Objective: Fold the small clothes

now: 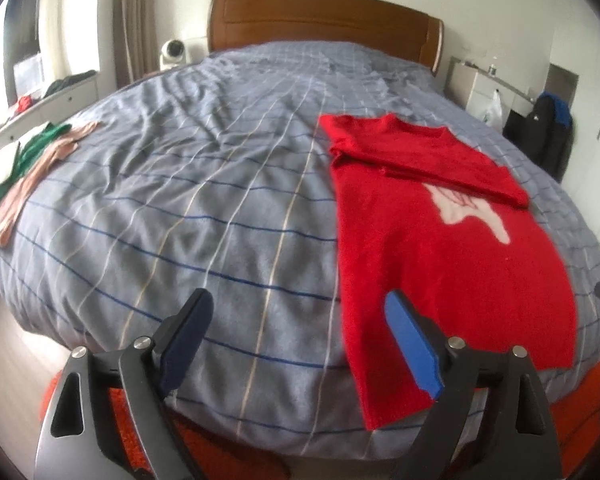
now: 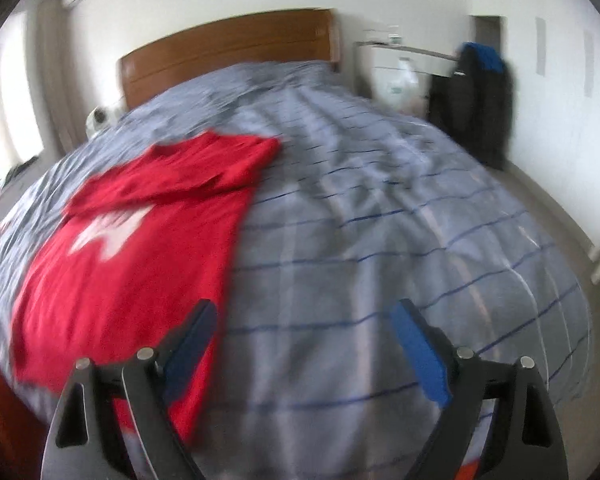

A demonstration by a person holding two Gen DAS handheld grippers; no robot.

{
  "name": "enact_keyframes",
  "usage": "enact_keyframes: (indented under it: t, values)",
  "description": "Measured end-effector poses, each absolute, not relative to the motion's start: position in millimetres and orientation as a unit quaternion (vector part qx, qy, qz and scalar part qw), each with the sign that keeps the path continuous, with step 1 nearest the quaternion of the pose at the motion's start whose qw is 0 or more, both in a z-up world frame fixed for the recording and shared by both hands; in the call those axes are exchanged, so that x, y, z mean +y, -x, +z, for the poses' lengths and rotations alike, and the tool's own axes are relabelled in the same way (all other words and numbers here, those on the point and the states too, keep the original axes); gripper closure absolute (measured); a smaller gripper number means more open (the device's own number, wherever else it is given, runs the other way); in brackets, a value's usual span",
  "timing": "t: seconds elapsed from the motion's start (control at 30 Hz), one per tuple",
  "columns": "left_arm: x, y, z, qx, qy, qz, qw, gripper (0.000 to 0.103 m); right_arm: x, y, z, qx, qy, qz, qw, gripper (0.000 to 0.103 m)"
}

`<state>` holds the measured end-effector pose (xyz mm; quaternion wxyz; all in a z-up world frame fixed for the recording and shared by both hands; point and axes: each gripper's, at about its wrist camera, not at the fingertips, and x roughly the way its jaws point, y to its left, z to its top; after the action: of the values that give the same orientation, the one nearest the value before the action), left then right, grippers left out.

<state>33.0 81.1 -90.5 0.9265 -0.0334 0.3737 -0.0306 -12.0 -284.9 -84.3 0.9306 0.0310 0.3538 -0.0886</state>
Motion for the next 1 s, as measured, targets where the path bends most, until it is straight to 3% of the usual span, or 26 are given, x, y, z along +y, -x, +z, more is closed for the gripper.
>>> enact_keyframes:
  t: [0.47, 0.63, 1.0]
  values:
    - [98.9, -18.2, -75.2, 0.38, 0.024, 0.024, 0.924, 0.014, -299.5, 26.0, -85.5, 0.308, -0.067, -0.09, 0.945, 0.014]
    - [110.5, -21.4, -74.0, 0.393, 0.061, 0.01, 0.917, 0.006, -307.6, 39.6, -77.5, 0.296, -0.101, -0.064, 0.948, 0.014]
    - [53.4, -31.6, -135.2, 0.479, -0.006, -0.112, 0.871, 0.007, -274.9, 30.0, -119.0, 0.427, -0.204, 0.114, 0.874, 0.014]
